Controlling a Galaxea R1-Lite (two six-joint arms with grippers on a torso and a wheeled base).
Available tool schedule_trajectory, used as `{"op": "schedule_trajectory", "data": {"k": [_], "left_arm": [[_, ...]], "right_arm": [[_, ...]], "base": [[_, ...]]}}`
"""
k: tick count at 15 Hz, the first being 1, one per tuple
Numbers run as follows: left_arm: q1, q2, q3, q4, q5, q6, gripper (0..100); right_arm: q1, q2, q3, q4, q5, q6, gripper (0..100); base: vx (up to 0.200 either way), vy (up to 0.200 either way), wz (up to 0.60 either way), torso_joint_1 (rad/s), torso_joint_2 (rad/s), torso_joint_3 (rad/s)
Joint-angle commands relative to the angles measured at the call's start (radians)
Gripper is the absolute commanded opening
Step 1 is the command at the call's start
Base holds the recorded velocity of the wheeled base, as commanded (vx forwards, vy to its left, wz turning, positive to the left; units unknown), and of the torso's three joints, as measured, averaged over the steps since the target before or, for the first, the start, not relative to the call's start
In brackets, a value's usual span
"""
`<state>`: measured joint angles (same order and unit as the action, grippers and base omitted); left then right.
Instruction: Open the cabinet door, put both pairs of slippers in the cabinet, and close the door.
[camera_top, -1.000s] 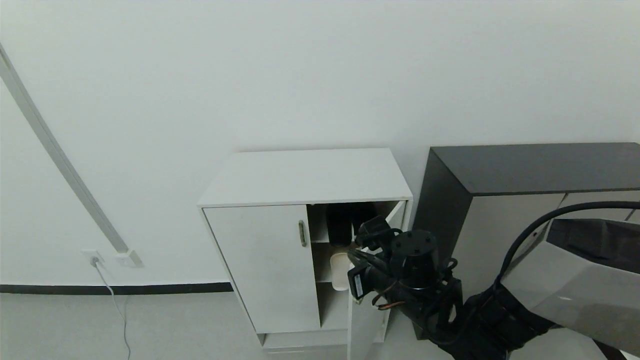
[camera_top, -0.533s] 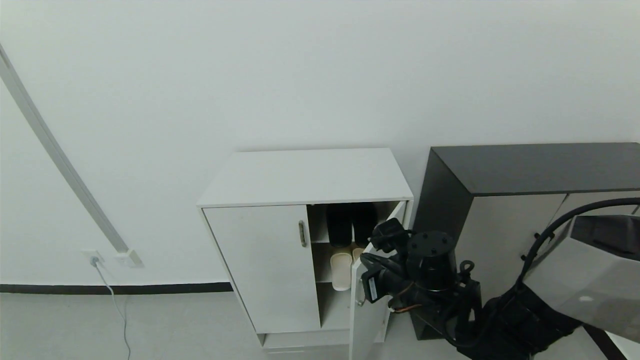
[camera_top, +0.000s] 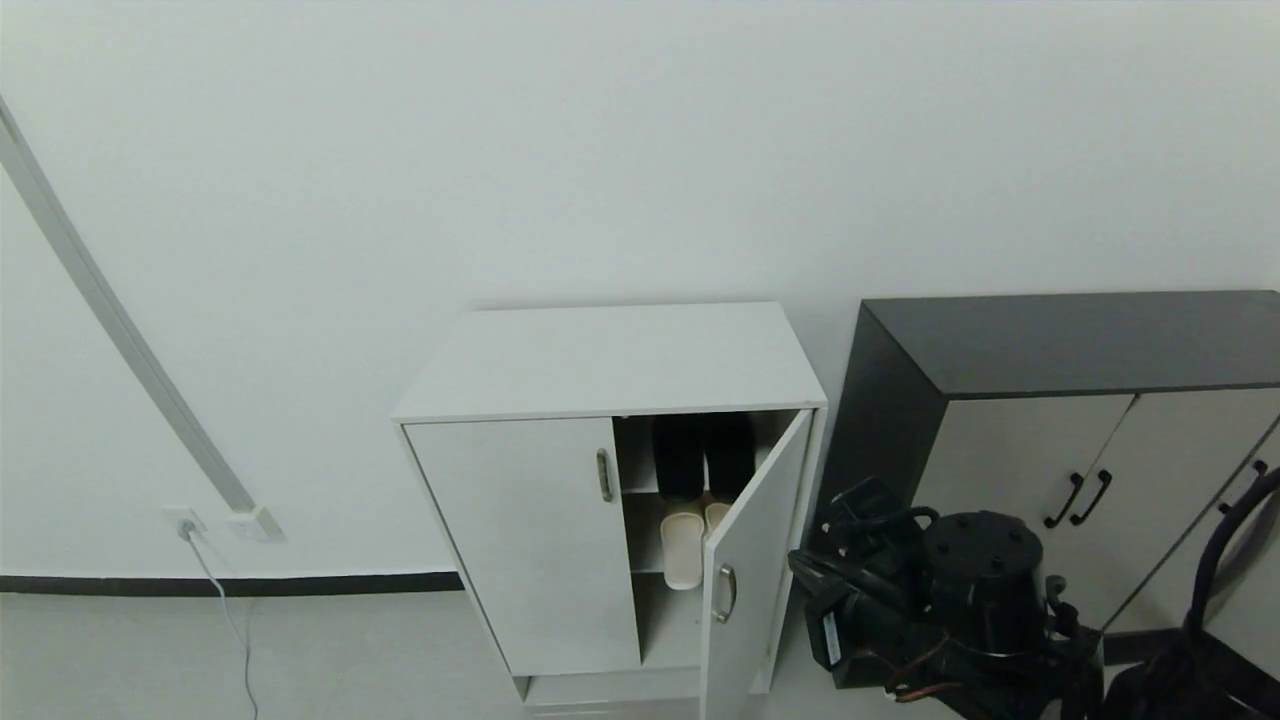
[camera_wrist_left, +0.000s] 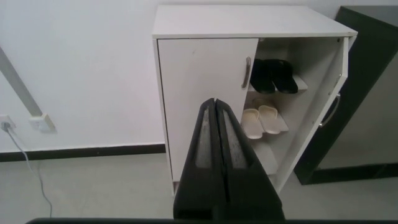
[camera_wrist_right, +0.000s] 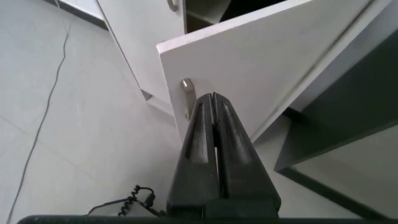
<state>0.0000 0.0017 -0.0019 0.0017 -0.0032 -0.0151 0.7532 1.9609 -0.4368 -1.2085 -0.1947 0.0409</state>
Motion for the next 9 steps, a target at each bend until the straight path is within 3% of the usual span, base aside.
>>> {"op": "schedule_trajectory", "data": {"k": [1,5,9], "left_arm": [[0.002,0.0,0.0,0.0,0.0,0.0,0],[0.0,0.0,0.0,0.0,0.0,-0.002,0],[0.0,0.0,0.0,0.0,0.0,0.0,0]], "right_arm": [[-0.003,0.03,0.089,-0.066,0.0,0.013,0],[-0.003,0.15,0.122,-0.198,0.012,0.022,0],[-0.063,0.277,0.01,-0.22,0.034,0.022,0]], "base": [[0.2,0.0,0.0,-0.002,0.0,0.007],[0.0,0.0,0.0,0.0,0.0,0.0],[0.0,0.0,0.0,0.0,0.0,0.0]]}}
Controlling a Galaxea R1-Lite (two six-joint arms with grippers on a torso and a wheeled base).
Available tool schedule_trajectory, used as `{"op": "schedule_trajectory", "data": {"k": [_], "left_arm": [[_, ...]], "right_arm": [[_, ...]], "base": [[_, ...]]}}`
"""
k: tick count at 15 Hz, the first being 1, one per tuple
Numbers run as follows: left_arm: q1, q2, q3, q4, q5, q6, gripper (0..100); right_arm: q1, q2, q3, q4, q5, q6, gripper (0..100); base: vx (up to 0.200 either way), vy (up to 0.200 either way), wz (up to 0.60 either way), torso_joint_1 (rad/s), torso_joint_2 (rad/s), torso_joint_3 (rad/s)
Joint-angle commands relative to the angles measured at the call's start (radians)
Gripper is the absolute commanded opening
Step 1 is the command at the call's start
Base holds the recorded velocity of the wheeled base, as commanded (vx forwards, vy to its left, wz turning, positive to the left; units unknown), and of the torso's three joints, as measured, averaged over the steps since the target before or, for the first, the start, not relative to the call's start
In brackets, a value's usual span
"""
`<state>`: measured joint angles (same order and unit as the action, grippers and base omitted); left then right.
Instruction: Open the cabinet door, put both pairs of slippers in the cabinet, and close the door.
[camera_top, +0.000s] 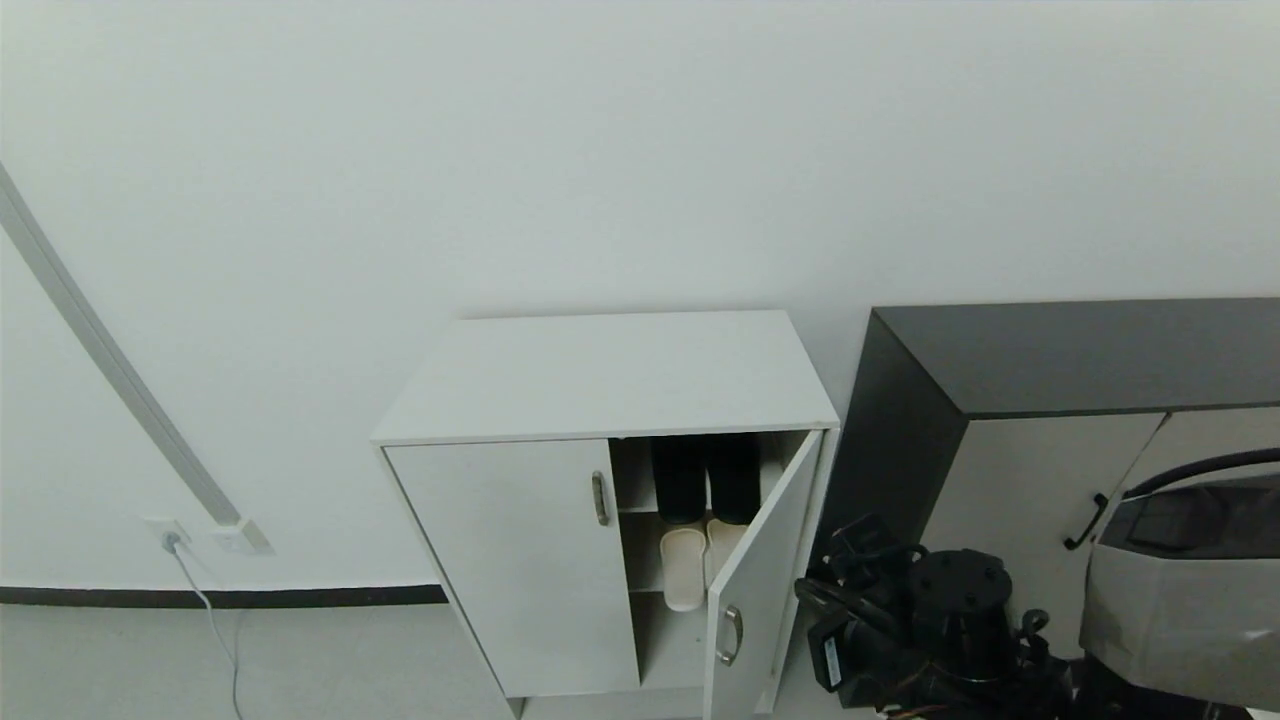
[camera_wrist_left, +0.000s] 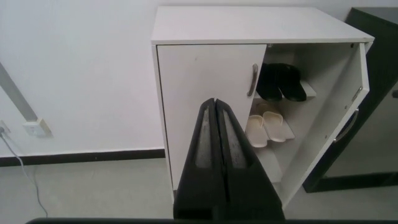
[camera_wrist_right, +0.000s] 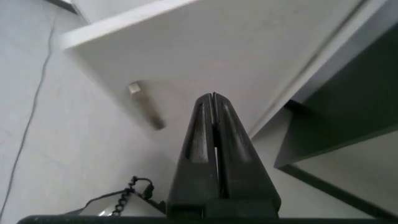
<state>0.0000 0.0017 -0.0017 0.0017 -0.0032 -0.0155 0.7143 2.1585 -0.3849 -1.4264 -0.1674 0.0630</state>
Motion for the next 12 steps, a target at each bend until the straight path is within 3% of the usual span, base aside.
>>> {"op": "schedule_trajectory", "data": {"k": [1,7,12], "left_arm": [[0.0,0.0,0.0,0.0,0.0,0.0,0],[0.002,0.0,0.0,0.0,0.0,0.0,0],[0.002,0.0,0.0,0.0,0.0,-0.001,0]], "right_arm": [[-0.039,0.1,-0.065,0.0,0.028,-0.002,0],[-0.059,0.165,-0.241,0.075,0.037,-0.006,0],[-0.059,0.17,-0.443,0.27,0.037,-0.006,0]], "base": [[0.0,0.0,0.0,0.0,0.0,0.0],[0.0,0.0,0.0,0.0,0.0,0.0],[0.0,0.0,0.0,0.0,0.0,0.0]]}}
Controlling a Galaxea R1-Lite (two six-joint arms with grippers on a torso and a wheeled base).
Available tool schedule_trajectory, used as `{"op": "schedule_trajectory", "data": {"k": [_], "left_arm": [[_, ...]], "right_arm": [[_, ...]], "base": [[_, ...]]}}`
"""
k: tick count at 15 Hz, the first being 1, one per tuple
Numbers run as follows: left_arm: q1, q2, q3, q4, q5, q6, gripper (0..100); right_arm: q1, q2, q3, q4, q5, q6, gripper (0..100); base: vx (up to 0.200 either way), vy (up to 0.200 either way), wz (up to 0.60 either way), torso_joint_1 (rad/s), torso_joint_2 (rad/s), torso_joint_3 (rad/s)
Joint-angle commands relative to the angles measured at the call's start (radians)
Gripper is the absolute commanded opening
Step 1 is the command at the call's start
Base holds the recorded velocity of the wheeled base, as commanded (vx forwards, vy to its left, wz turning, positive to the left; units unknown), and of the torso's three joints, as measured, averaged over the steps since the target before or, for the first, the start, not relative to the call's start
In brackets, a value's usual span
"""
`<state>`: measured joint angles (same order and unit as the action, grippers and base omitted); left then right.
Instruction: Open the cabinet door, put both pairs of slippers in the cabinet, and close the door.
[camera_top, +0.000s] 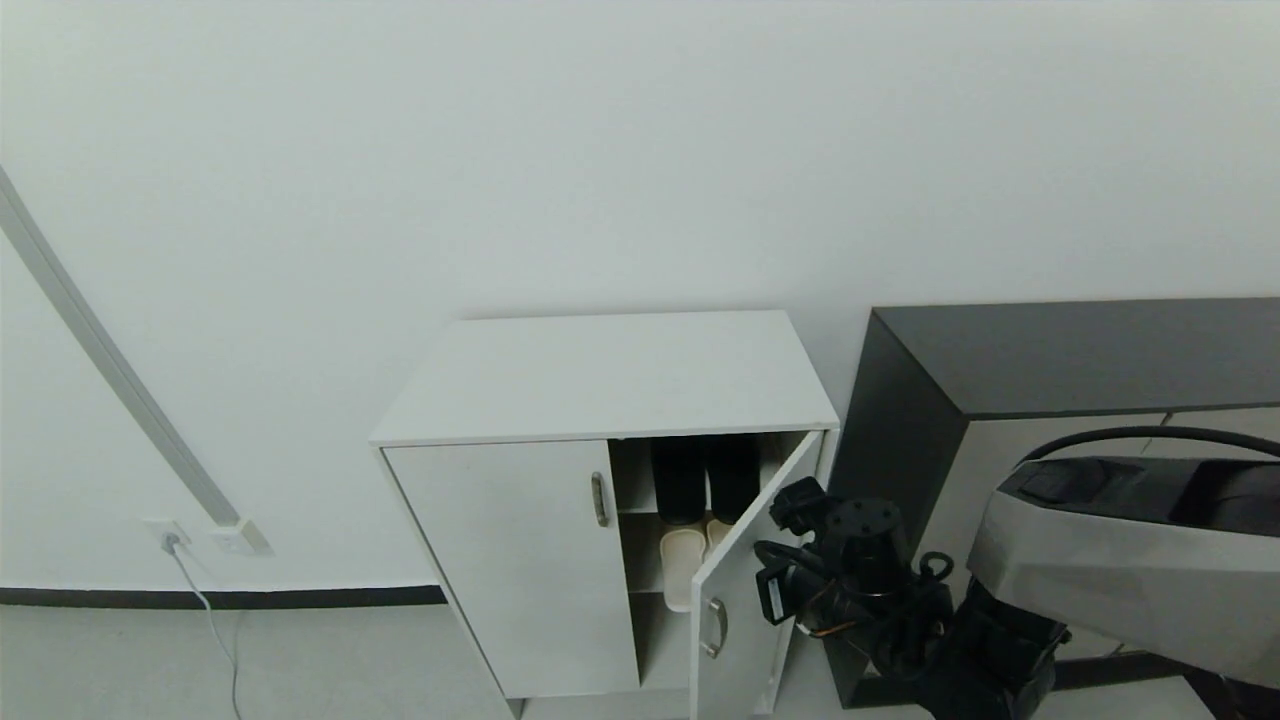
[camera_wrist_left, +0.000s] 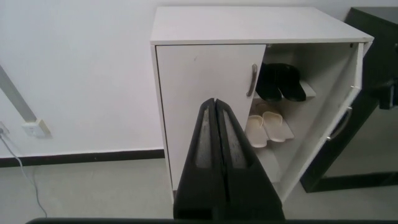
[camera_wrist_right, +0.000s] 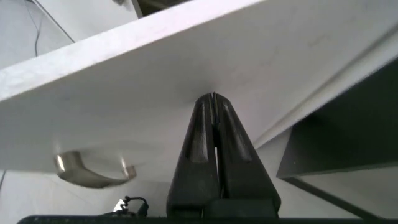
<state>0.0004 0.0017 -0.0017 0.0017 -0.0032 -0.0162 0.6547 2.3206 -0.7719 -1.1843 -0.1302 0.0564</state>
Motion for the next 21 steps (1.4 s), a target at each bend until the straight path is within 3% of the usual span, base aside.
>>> {"op": "schedule_trajectory", "data": {"k": [1,13,21], "left_arm": [[0.001,0.0,0.0,0.0,0.0,-0.001,0],[0.0,0.0,0.0,0.0,0.002,-0.001,0],[0.0,0.0,0.0,0.0,0.0,-0.001,0]], "right_arm": [[0.0,0.011,-0.073,0.041,0.0,0.0,0],[-0.007,0.157,-0.494,0.308,-0.005,0.0,0],[-0.017,0.192,-0.658,0.425,-0.008,-0.001,0]], "base": [[0.0,0.0,0.0,0.0,0.0,0.0],[0.0,0.0,0.0,0.0,0.0,0.0],[0.0,0.0,0.0,0.0,0.0,0.0]]}}
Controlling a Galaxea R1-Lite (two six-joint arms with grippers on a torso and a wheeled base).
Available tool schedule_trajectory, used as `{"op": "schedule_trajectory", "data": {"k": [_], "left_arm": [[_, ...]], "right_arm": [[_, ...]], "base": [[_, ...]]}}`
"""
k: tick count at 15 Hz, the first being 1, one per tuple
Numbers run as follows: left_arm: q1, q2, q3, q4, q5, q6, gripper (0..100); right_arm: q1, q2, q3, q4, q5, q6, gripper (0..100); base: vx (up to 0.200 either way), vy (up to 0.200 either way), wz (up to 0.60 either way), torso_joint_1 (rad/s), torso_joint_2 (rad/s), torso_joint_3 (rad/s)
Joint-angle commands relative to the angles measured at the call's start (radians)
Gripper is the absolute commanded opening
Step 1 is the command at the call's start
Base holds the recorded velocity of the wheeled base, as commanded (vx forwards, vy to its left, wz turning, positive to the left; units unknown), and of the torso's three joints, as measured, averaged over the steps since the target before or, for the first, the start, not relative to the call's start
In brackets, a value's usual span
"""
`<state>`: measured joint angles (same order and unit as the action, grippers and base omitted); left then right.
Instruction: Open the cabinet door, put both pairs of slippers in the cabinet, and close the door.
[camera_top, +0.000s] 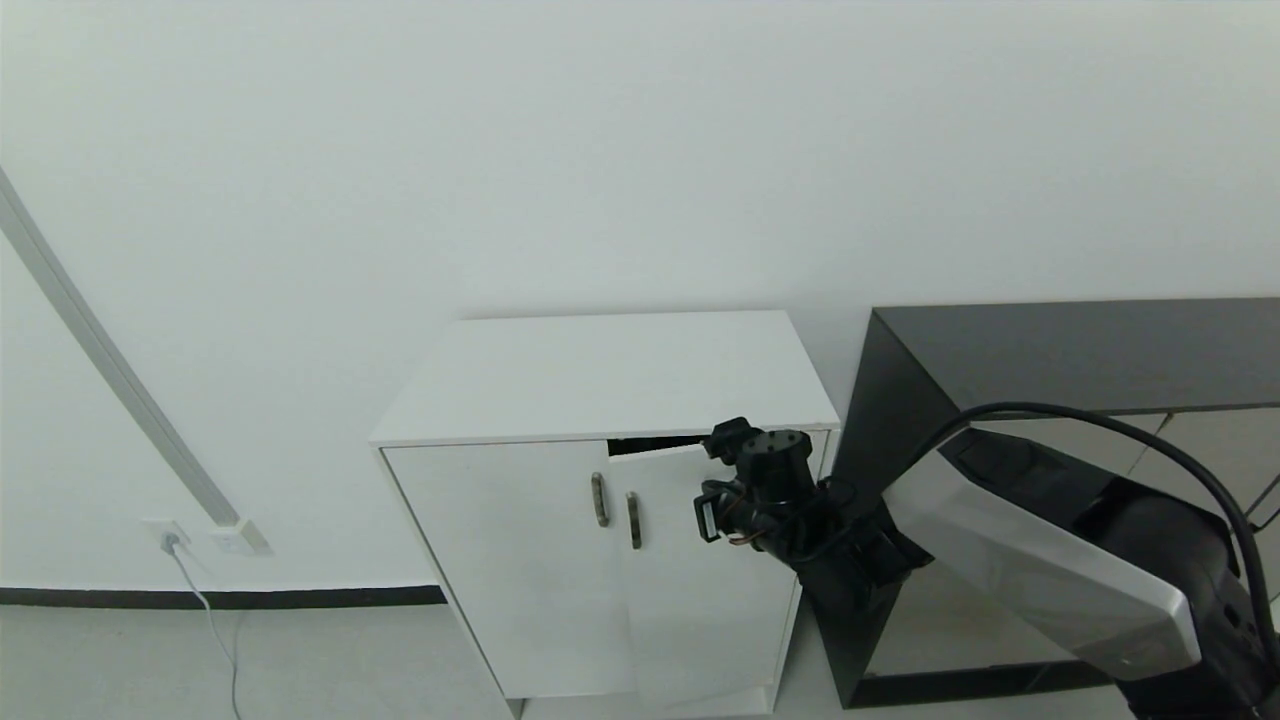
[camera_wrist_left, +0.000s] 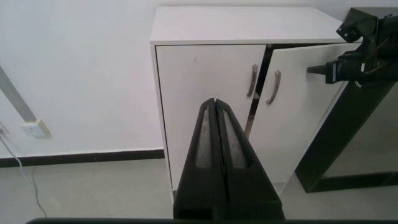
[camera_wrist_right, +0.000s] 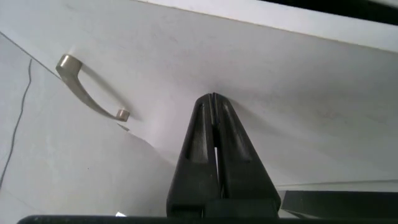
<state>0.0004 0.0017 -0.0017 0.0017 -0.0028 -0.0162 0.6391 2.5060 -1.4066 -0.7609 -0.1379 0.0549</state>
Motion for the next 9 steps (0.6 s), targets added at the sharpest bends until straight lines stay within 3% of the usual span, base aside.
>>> {"op": "schedule_trajectory", "data": {"k": [1,9], "left_arm": [[0.0,0.0,0.0,0.0,0.001,-0.001,0],[0.001,0.0,0.0,0.0,0.001,-0.001,0]], "right_arm": [[-0.003,0.013,-0.04,0.018,0.001,0.0,0],[-0.006,0.056,-0.12,0.041,0.0,0.002,0]], "base": [[0.0,0.0,0.0,0.0,0.0,0.0],[0.0,0.0,0.0,0.0,0.0,0.0]]}}
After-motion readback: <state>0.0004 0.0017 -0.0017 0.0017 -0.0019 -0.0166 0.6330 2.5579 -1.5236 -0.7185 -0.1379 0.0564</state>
